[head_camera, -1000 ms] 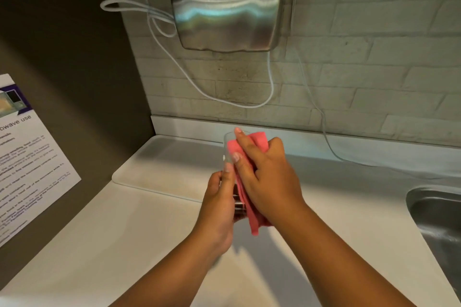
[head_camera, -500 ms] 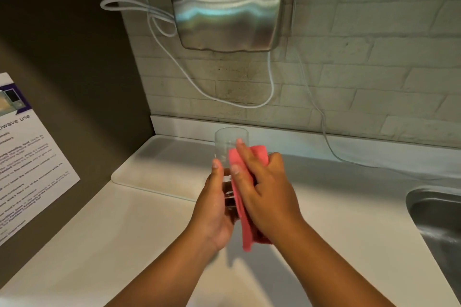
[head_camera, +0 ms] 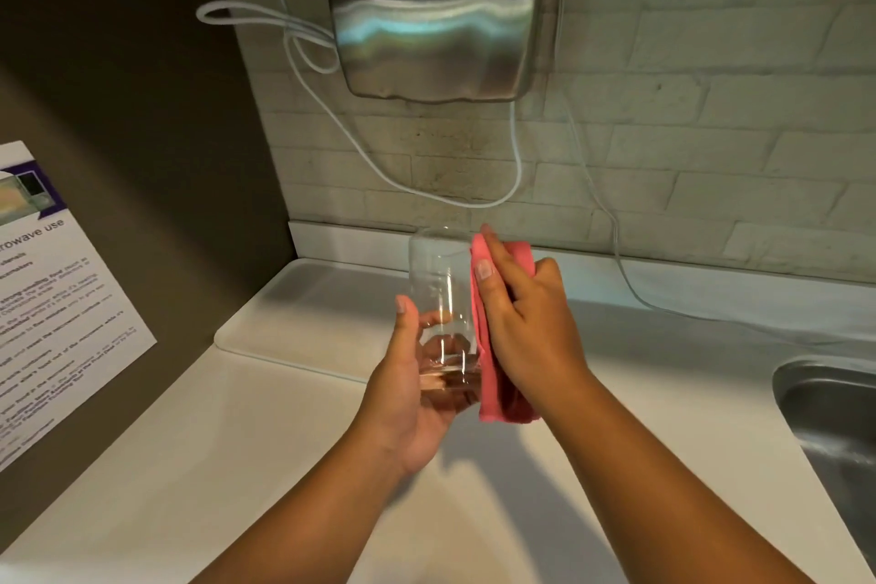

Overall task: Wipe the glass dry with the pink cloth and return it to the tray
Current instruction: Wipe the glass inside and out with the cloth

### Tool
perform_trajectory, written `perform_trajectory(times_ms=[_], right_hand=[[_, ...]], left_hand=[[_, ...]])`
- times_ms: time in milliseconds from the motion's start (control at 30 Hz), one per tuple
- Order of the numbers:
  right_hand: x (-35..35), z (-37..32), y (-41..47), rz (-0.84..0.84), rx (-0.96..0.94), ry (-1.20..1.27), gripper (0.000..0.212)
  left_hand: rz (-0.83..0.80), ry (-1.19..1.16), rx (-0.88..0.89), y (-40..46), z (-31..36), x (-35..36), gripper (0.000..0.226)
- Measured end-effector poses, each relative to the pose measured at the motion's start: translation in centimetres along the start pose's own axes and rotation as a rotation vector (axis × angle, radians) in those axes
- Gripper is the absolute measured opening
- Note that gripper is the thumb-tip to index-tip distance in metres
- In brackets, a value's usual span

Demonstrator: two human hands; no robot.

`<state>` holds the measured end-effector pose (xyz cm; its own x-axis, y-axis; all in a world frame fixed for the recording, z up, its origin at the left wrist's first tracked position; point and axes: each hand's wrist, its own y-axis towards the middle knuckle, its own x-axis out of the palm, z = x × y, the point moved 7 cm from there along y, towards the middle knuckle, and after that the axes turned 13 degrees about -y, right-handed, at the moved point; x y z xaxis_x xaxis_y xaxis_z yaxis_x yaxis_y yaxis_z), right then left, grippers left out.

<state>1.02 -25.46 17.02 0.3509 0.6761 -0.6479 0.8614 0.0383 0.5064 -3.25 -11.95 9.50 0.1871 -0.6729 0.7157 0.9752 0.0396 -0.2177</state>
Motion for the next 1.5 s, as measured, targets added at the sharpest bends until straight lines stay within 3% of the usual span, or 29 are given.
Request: perform_trajectory(times_ms=[267, 500, 733, 833, 933, 1033, 1167, 1367, 1500], right_hand=[[0.2, -4.2, -2.9, 0.03, -0.231, -0.121, 0.052], [-2.4, -2.2, 2.1, 0.079, -0.05, 0.007, 0.048], [-1.5, -0.6, 1.6, 0.065, 0.034, 0.112, 0.047], [-0.8, 0.3, 1.3, 0.025, 0.074, 0.154, 0.047], [0.3, -0.4, -0.7, -0.031, 0.043, 0.128, 0.044], [0.8, -2.5, -2.7, -0.029, -0.095, 0.049, 0.047], [0.3, -4.2, -2.2, -0.023, -0.18, -0.012, 0.049], [-1.9, -3.9, 1.0, 0.056, -0.137, 0.007, 0.049], [-2.3, -2.6, 1.7, 0.053, -0.029, 0.131, 0.048]], left_hand=[[-0.017, 0.04, -0.076, 0.0, -0.1, 0.5, 0.07], [-0.082, 0.051, -0.031, -0.7, -0.4, 1.4, 0.075], [-0.097, 0.253, -0.093, -0.9, 0.2, 1.2, 0.084], [-0.128, 0.161, -0.109, -1.0, 0.5, 1.8, 0.075], [-0.087, 0.038, -0.048, -0.3, 1.4, 2.1, 0.063], [-0.06, 0.062, -0.037, 0.0, 1.7, 1.7, 0.074], [-0.075, 0.054, -0.065, -0.2, 1.1, 1.2, 0.071], [-0.161, 0.046, -0.097, -1.3, -0.1, 1.9, 0.06], [-0.197, 0.016, -0.123, -1.5, -0.4, 2.0, 0.078]])
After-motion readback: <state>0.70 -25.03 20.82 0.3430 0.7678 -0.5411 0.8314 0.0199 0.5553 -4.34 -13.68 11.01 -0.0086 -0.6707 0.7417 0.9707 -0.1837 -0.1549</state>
